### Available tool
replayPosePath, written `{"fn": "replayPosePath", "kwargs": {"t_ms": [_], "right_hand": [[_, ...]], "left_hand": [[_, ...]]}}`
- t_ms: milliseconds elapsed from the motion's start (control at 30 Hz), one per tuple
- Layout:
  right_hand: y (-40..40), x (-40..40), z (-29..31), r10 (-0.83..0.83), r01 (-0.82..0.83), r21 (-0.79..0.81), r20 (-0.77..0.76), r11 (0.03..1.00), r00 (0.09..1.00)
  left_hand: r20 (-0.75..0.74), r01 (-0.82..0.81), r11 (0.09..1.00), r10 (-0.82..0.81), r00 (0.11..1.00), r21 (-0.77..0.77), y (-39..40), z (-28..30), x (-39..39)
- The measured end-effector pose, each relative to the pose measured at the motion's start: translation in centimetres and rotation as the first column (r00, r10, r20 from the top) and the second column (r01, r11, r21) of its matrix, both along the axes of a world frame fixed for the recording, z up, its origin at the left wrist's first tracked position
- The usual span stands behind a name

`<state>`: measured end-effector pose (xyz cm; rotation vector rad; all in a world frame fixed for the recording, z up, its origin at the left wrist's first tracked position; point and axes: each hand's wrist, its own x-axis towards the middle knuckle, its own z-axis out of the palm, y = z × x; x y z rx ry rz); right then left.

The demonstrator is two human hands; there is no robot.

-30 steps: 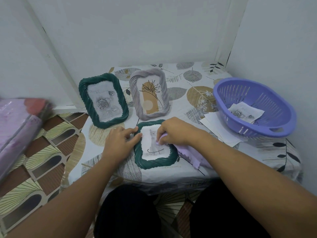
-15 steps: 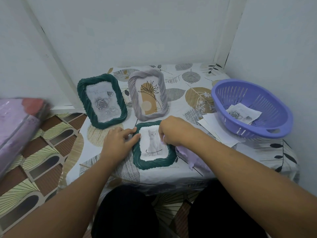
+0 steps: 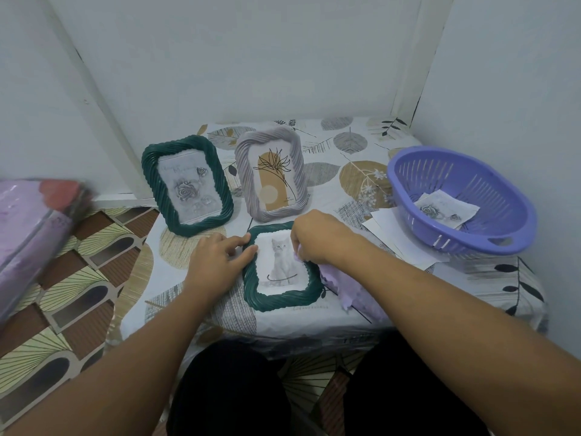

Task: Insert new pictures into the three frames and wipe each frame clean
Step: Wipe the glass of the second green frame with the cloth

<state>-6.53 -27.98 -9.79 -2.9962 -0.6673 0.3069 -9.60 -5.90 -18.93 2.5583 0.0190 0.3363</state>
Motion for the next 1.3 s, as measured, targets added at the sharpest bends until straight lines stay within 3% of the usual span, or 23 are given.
{"fn": "replayPosePath", "kwargs": {"t_ms": [100, 267, 467, 600, 700, 867, 1000, 1167, 1300], "right_hand": [[0.1, 0.1, 0.6, 0.052, -0.057, -0.050, -0.103, 0.997, 0.993], [0.2, 1.0, 0.4, -0.029, 0.029, 0.017, -0.008, 0.999, 1.000], [0.8, 0.1, 1.1, 0.109, -0.128, -0.143, -0.134, 0.981, 0.985], [0.6, 0.5, 0.8, 0.049, -0.051, -0.065, -0.029, 0.997, 0.998], [0.0, 0.3, 1.0, 0.114, -0.124, -0.080, -0.123, 0.989, 0.986], [-1.4, 0.5, -0.2, 0.026, -0.010, 0.161, -0.101, 0.987, 0.995], [-2.6, -0.2, -1.3, 0.075, -0.022, 0.276, -0.182, 0.961, 0.981], [-3.9, -0.6, -2.9, 0.059, 0.042, 0.491, -0.188, 0.870, 0.980], [-4.3, -1.3, -3.4, 0.141, -0.009, 0.509, -0.220, 0.861, 0.965]], "left_hand": [[-0.009, -0.005, 1.000, 0.005, 1.000, -0.001, 0.0, 0.1, 0.0], [-0.016, -0.008, 1.000, 0.008, 1.000, 0.008, 0.0, 0.1, -0.1], [-0.025, -0.004, 1.000, 0.004, 1.000, 0.000, 0.0, 0.2, -0.1], [-0.023, -0.001, 1.000, 0.001, 1.000, -0.006, -0.1, 0.2, -0.1], [-0.020, -0.002, 1.000, 0.002, 1.000, -0.009, 0.0, 0.2, -0.1], [-0.023, 0.001, 1.000, -0.001, 1.000, -0.001, 0.0, 0.1, -0.1], [-0.021, -0.004, 1.000, 0.004, 1.000, 0.000, 0.0, 0.2, -0.1], [-0.020, -0.003, 1.000, 0.003, 1.000, 0.001, -0.1, 0.1, -0.1], [-0.017, -0.004, 1.000, 0.004, 1.000, 0.001, 0.0, 0.1, 0.0]]}}
